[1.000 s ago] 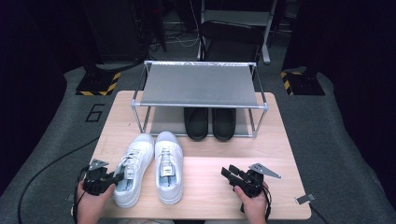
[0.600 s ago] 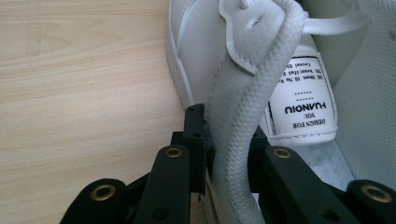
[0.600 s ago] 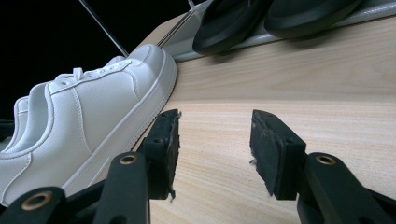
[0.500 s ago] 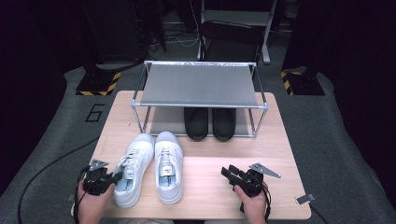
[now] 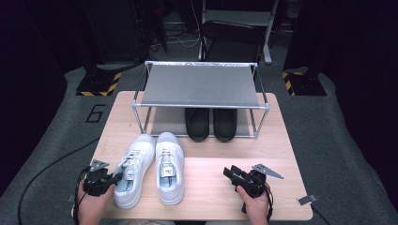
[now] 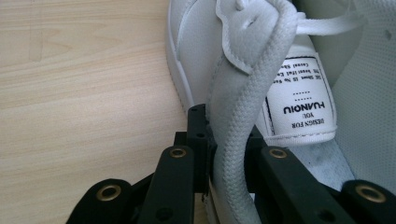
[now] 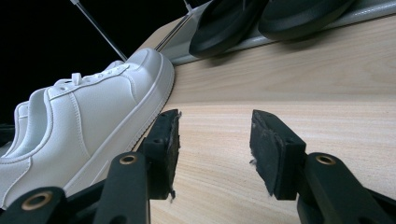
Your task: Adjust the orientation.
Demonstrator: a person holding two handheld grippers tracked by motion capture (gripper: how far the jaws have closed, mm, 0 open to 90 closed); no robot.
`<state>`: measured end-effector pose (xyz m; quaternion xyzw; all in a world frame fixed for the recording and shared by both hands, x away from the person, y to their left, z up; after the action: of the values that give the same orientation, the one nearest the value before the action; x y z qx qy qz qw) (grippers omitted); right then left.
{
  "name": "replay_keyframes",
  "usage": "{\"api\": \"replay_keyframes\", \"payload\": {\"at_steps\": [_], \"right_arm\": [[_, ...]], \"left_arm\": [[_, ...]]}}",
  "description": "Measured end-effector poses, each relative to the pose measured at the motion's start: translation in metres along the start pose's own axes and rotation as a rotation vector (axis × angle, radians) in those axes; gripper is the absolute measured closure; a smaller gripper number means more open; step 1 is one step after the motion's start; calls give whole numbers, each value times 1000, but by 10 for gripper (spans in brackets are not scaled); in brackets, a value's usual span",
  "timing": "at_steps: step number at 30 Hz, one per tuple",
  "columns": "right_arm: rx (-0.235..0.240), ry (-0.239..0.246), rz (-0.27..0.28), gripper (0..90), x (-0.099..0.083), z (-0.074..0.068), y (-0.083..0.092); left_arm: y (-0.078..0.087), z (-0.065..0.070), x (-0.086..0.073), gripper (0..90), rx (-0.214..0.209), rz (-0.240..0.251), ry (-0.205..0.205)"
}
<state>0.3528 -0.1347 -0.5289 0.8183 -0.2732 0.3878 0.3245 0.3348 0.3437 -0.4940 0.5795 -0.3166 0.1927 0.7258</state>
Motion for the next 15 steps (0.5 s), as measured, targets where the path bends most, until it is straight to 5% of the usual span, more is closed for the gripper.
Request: {"api": "replay_keyframes", "payload": {"at_steps": [15], "right_arm": [[-10, -13, -7, 525, -1, 2, 1]], "left_arm": [[0, -3, -3, 821, -6, 43, 27]]}}
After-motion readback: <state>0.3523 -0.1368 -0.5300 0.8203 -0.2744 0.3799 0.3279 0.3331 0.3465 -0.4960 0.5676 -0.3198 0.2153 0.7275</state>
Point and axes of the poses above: each handheld gripper's, and its own axes: y roughly backward along the jaws, x roughly out of its top, z roughly to its right, the point moved 2 cm from there along -y, roughly forward along the jaws, and after that the axes turned 2 degrees about y, right-handed, at the moved point
